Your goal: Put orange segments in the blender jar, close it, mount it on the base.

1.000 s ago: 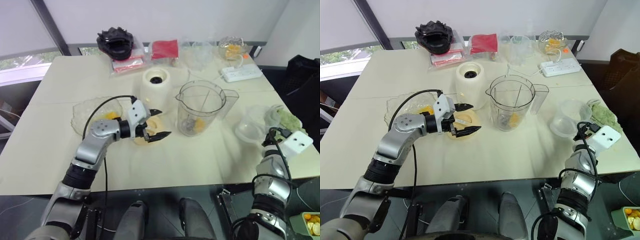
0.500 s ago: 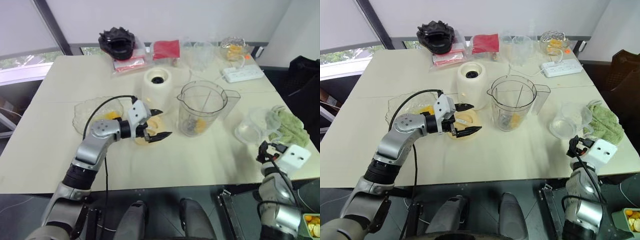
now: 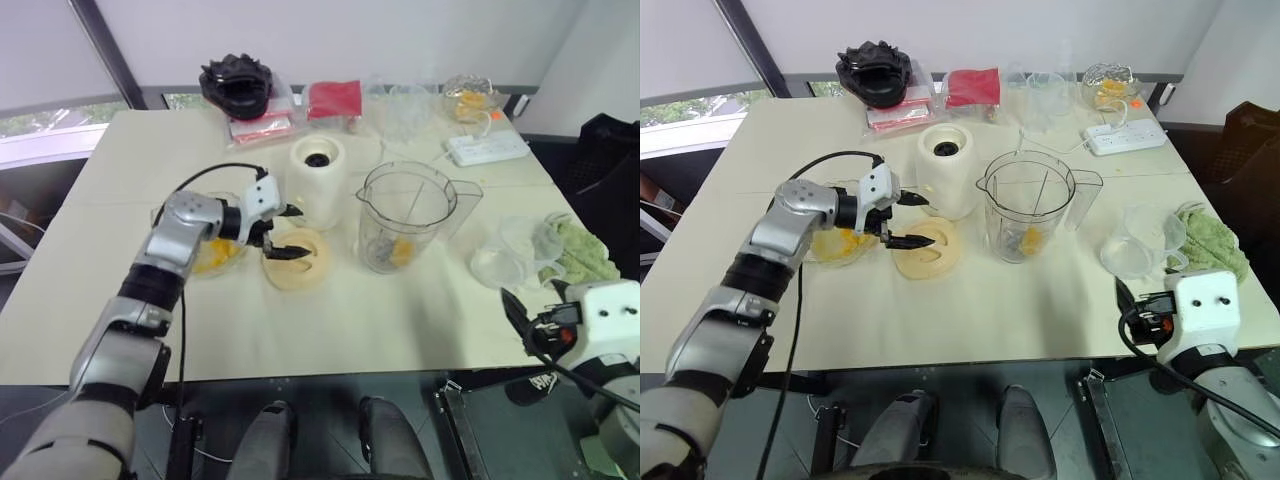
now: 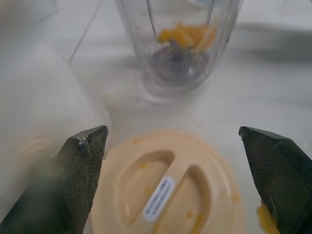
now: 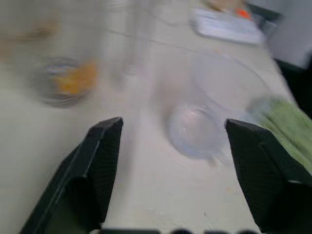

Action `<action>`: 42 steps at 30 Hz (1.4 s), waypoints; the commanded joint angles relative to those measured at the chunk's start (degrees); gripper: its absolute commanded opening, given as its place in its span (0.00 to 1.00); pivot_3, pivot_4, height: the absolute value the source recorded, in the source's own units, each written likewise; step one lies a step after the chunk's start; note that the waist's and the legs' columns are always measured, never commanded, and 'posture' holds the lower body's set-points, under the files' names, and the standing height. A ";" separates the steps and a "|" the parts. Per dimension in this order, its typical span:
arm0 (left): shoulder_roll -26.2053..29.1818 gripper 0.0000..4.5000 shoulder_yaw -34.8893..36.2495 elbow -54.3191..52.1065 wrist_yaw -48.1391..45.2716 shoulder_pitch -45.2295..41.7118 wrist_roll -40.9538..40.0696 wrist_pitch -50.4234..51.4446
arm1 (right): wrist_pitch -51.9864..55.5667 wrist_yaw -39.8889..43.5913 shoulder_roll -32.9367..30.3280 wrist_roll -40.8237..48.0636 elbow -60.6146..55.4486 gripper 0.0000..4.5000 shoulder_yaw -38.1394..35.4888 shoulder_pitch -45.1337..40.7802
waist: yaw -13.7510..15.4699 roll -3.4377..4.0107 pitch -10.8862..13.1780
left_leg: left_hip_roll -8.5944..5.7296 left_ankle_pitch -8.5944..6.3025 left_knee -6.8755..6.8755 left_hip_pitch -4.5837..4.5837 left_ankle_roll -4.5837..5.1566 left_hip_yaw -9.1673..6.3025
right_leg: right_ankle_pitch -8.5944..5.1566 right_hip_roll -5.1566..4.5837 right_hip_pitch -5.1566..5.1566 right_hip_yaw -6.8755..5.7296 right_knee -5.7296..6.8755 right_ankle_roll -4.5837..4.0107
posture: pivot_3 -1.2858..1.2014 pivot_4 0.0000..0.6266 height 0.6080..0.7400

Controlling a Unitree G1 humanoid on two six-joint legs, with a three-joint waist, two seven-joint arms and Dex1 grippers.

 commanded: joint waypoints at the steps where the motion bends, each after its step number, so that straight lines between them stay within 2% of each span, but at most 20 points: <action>1: -1.23 1.00 -1.75 13.47 -3.72 -7.49 4.47 -9.38 | -4.80 -4.02 -5.99 8.56 -2.14 0.77 0.25 -0.65 | 0.06 -0.19 0.10 | -0.01 0.00 0.01 -0.01 0.00 0.01 | 0.00 0.00 0.00 0.00 -0.02 0.00 | 0.52 0.24 1.00; 3: -2.42 1.00 -2.13 20.30 -4.29 -10.79 6.46 -13.22 | -6.74 -8.70 -8.46 10.99 -2.14 0.77 2.11 -1.05 | 0.09 -0.39 0.14 | 0.00 0.00 0.00 -0.02 0.00 0.00 | 0.01 -0.01 0.00 -0.02 -0.02 0.00 | 0.52 0.24 1.00; 5: -3.46 0.88 -2.37 25.62 -2.66 -13.08 8.79 -16.51 | -8.92 -13.25 -10.70 12.91 -2.14 0.79 4.36 -0.42 | 0.10 -0.51 0.18 | 0.00 -0.01 0.00 -0.03 0.01 -0.01 | 0.01 -0.01 0.00 -0.04 -0.02 0.01 | 0.52 0.24 1.00; 10: -5.34 0.88 -3.11 32.97 -0.76 -15.59 14.00 -21.06 | -15.10 -22.48 -16.36 16.00 -2.14 0.79 9.88 1.27 | 0.06 -0.64 0.24 | 0.00 -0.05 -0.01 -0.06 0.08 -0.01 | -0.01 -0.01 0.00 -0.03 -0.05 0.05 | 0.52 0.24 1.00; 18: -6.81 0.88 -5.42 36.90 3.83 -16.11 21.57 -24.66 | -22.12 -31.64 -24.53 18.84 -2.14 0.79 14.64 3.18 | 0.12 -0.76 0.23 | -0.01 -0.04 0.03 -0.05 0.08 -0.01 | 0.00 -0.01 0.02 -0.03 -0.02 0.05 | 0.52 0.24 1.00; 25: -8.60 0.88 -6.94 38.38 10.44 -15.14 26.65 -24.70 | -25.52 -36.12 -30.50 21.76 -2.14 0.79 15.06 3.65 | 0.14 -0.86 0.20 | -0.01 -0.04 0.04 -0.05 0.08 -0.02 | 0.00 -0.01 0.03 -0.03 -0.02 0.06 | 0.52 0.24 1.00; 31: -9.92 0.88 -7.01 39.16 12.62 -14.34 29.10 -22.90 | -26.97 -38.42 -33.71 23.84 -2.14 0.79 14.38 4.20 | 0.09 -0.91 0.16 | -0.01 -0.04 0.04 -0.01 0.08 -0.02 | 0.00 -0.01 0.08 -0.03 -0.01 0.06 | 0.52 0.24 1.00; 34: -10.43 0.70 -6.98 39.42 13.11 -14.12 29.83 -21.77 | -27.38 -39.15 -34.79 24.76 -2.14 0.79 13.90 4.44 | 0.10 -0.92 0.14 | -0.01 -0.04 0.05 0.03 0.08 -0.02 | 0.00 -0.01 0.15 -0.03 -0.01 0.06 | 0.52 0.24 1.00; 35: -10.71 0.61 -6.91 39.51 13.31 -14.07 30.03 -21.22 | -27.42 -39.36 -35.12 25.13 -2.14 0.79 13.59 4.55 | 0.12 -0.94 0.12 | -0.01 -0.04 0.05 0.05 0.08 -0.02 | 0.00 -0.01 0.17 -0.03 -0.01 0.06 | 0.52 0.24 1.00; 38: -11.41 0.24 -6.39 39.72 13.08 -14.10 29.92 -19.26 | -27.36 -39.84 -36.03 26.03 -2.14 0.79 12.55 4.91 | 0.20 -0.95 0.08 | -0.01 -0.04 0.08 0.13 0.08 -0.02 | 0.00 -0.01 0.29 -0.03 -0.01 0.06 | 0.52 0.24 1.00; 40: -11.65 0.05 -6.20 39.75 13.09 -14.18 29.98 -18.42 | -27.32 -40.02 -36.45 26.63 -2.14 0.79 12.07 4.96 | 0.50 -0.96 0.07 | -0.01 -0.04 0.10 0.34 0.08 -0.03 | 0.00 -0.01 0.56 -0.04 -0.04 0.06 | 0.52 0.24 1.00; 42: -11.84 0.05 -6.15 39.74 12.75 -14.23 30.05 -17.67 | -27.15 -40.11 -36.72 27.11 -2.14 0.79 11.48 5.13 | 0.67 -1.00 0.07 | 0.00 -0.05 0.09 0.64 0.09 -0.07 | -0.07 -0.01 0.89 -0.09 -0.17 0.07 | 0.52 0.24 1.00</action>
